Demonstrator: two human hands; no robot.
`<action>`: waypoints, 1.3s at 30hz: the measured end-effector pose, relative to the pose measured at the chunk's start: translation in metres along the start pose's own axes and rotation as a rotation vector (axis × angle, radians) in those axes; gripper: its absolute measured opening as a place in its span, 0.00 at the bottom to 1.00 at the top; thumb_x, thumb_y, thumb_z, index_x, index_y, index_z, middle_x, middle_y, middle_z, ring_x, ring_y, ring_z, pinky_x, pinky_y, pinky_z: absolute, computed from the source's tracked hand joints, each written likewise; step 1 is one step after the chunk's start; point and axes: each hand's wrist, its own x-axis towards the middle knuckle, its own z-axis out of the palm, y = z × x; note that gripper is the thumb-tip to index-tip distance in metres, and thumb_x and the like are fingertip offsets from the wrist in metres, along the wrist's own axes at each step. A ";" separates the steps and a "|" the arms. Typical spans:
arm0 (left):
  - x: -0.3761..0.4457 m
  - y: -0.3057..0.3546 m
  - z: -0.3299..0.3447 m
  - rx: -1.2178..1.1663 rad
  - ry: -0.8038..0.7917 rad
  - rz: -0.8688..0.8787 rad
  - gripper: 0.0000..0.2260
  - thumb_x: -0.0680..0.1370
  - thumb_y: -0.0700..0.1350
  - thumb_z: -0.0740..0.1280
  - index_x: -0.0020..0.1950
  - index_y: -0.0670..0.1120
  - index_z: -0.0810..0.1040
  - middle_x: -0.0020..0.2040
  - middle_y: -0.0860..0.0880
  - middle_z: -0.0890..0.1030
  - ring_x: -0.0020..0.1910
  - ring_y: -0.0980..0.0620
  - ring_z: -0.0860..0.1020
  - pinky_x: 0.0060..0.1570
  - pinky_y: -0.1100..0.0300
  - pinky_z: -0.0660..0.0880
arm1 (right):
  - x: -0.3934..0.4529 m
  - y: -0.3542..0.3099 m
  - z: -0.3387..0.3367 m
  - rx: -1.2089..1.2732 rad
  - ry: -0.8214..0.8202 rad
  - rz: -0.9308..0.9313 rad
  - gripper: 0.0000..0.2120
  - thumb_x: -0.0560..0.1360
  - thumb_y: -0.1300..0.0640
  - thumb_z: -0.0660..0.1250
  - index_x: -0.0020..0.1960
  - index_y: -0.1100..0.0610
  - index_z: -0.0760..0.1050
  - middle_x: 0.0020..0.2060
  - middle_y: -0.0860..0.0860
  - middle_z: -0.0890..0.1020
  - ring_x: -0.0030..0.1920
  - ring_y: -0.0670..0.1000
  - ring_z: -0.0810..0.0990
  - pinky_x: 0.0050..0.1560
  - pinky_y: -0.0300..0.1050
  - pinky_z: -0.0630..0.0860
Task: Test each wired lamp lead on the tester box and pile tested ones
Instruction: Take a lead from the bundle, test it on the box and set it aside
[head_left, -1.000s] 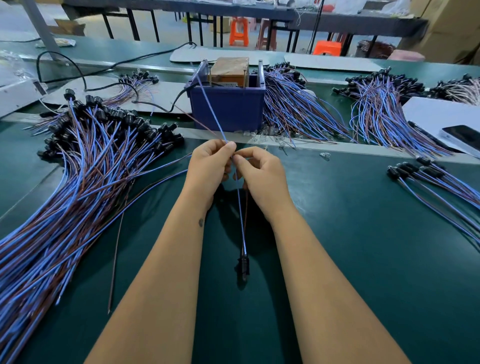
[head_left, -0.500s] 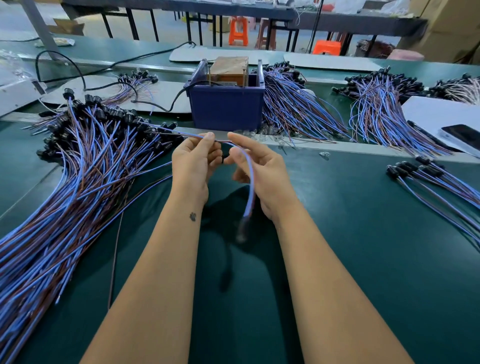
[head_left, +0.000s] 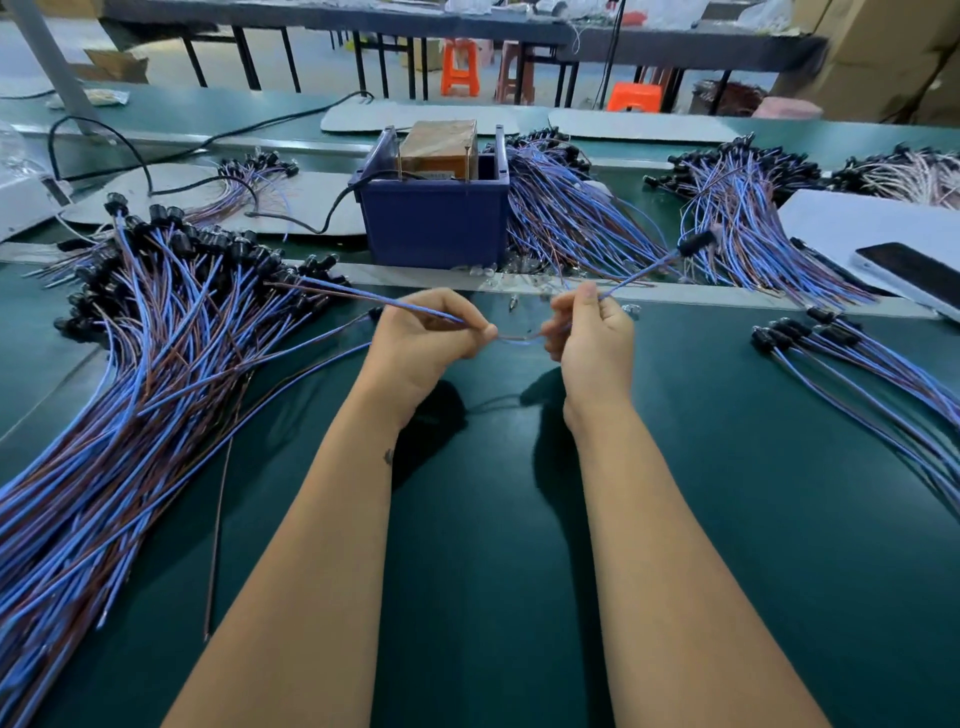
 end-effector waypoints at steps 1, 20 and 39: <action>-0.002 0.001 0.003 0.016 -0.046 -0.009 0.14 0.70 0.30 0.74 0.32 0.48 0.79 0.30 0.51 0.78 0.32 0.55 0.74 0.39 0.63 0.73 | 0.004 0.001 -0.006 -0.063 0.013 -0.003 0.18 0.84 0.53 0.55 0.39 0.55 0.73 0.26 0.48 0.74 0.26 0.44 0.72 0.32 0.39 0.69; -0.072 0.022 0.167 0.629 -0.824 0.462 0.13 0.73 0.33 0.66 0.53 0.45 0.84 0.53 0.48 0.82 0.54 0.47 0.78 0.53 0.50 0.74 | 0.042 -0.034 -0.178 -1.377 -0.097 -0.118 0.07 0.80 0.49 0.62 0.54 0.51 0.74 0.53 0.54 0.81 0.53 0.58 0.77 0.43 0.48 0.67; -0.048 0.013 0.151 0.536 -0.410 0.101 0.12 0.77 0.39 0.62 0.52 0.52 0.83 0.49 0.52 0.84 0.51 0.52 0.80 0.57 0.54 0.75 | 0.035 -0.033 -0.158 -1.474 0.099 -0.288 0.11 0.77 0.58 0.60 0.56 0.57 0.78 0.54 0.59 0.78 0.54 0.61 0.77 0.44 0.48 0.68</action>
